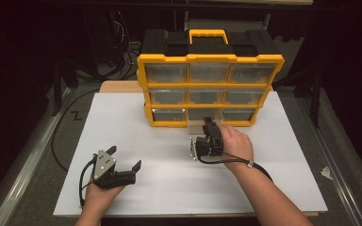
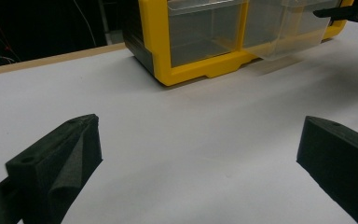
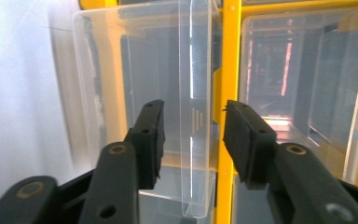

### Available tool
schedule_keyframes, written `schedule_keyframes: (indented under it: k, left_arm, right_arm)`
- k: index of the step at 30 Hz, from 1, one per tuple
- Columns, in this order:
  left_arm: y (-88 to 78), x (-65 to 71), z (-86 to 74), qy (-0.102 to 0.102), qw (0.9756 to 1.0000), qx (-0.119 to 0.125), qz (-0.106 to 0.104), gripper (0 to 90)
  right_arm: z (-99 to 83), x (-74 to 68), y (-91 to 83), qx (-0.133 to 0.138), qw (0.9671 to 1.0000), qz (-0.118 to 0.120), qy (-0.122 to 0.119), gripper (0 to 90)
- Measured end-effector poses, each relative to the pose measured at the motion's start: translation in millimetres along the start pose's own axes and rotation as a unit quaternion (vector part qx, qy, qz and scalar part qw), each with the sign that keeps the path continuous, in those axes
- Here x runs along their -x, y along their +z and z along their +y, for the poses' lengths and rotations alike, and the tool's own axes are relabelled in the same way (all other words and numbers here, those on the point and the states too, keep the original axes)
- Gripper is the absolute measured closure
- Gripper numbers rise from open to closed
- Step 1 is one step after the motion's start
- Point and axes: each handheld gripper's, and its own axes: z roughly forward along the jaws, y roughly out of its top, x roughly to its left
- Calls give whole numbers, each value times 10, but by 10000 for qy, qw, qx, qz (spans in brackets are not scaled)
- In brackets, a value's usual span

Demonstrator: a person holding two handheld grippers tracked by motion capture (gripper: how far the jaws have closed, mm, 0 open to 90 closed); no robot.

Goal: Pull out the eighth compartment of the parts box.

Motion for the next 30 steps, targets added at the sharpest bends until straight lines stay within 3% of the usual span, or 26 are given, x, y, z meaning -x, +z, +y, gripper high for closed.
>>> schedule_keyframes:
  k: [6,30]
  left_arm:
    - [1,2,-1,11,10000,-2,-1,7]
    - [0,4,0,28,10000,-8,-5,8]
  right_arm:
    - [0,9,2,-62,10000,33,0,767]
    - [17,-61,-296,46,9999,-37,-106,773]
